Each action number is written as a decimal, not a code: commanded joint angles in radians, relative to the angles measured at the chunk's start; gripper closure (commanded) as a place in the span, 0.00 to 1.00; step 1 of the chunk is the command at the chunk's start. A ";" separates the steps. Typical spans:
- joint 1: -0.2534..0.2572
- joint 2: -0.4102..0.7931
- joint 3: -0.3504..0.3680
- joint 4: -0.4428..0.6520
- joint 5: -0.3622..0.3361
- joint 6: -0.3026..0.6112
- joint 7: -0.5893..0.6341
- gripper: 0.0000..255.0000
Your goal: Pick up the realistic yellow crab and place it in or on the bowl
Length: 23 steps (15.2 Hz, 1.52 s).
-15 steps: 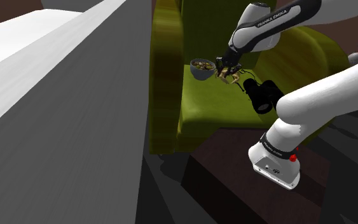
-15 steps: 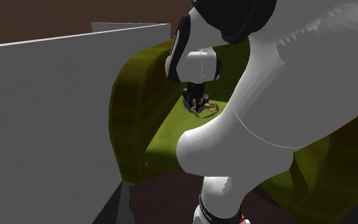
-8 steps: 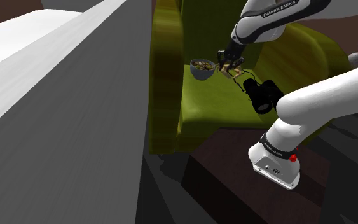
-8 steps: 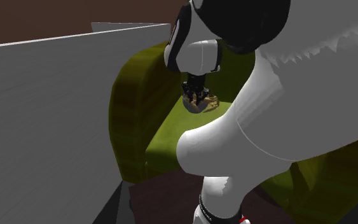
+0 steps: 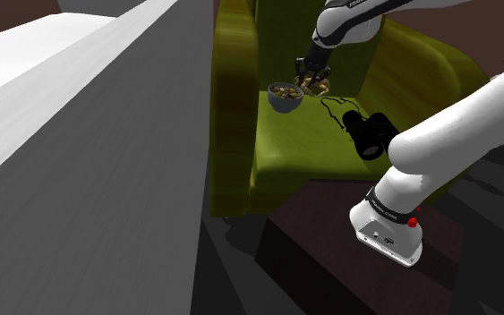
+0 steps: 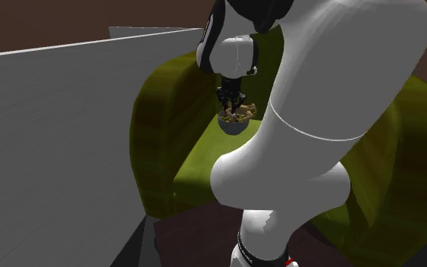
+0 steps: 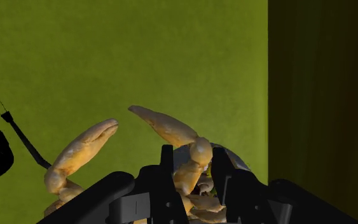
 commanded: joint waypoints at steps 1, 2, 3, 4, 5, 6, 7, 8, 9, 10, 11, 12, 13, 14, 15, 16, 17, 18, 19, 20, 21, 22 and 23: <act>-0.008 0.085 0.005 0.087 -0.014 -0.004 0.008 1.00; -0.011 0.123 0.006 0.130 -0.021 -0.009 0.012 1.00; -0.013 0.161 0.007 0.174 -0.028 -0.015 0.016 1.00; -0.015 0.199 0.008 0.218 -0.036 -0.022 0.020 1.00; -0.016 0.236 0.009 0.264 -0.043 -0.030 0.024 1.00; -0.017 0.273 0.009 0.310 -0.050 -0.040 0.028 1.00; -0.017 0.310 0.009 0.358 -0.057 -0.051 0.031 1.00; -0.016 0.348 0.009 0.407 -0.064 -0.063 0.035 1.00; -0.016 0.385 0.009 0.457 -0.071 -0.076 0.038 1.00; -0.015 0.423 0.009 0.508 -0.077 -0.090 0.041 1.00; -0.013 0.461 0.008 0.561 -0.084 -0.106 0.044 1.00; -0.011 0.497 0.008 0.612 -0.089 -0.121 0.046 1.00; -0.011 0.501 0.007 0.604 -0.091 -0.109 0.047 1.00; -0.010 0.506 0.007 0.597 -0.092 -0.097 0.048 1.00; -0.010 0.511 0.006 0.590 -0.093 -0.085 0.049 1.00; -0.010 0.516 0.006 0.583 -0.095 -0.073 0.051 1.00; -0.010 0.522 0.005 0.576 -0.097 -0.061 0.052 1.00; -0.009 0.527 0.005 0.570 -0.098 -0.049 0.053 1.00; -0.009 0.533 0.004 0.563 -0.100 -0.037 0.055 1.00; -0.009 0.539 0.004 0.557 -0.102 -0.025 0.056 1.00; -0.008 0.545 0.003 0.551 -0.104 -0.013 0.058 1.00; -0.008 0.551 0.003 0.546 -0.106 -0.001 0.059 1.00; -0.007 0.558 0.002 0.540 -0.108 0.011 0.061 1.00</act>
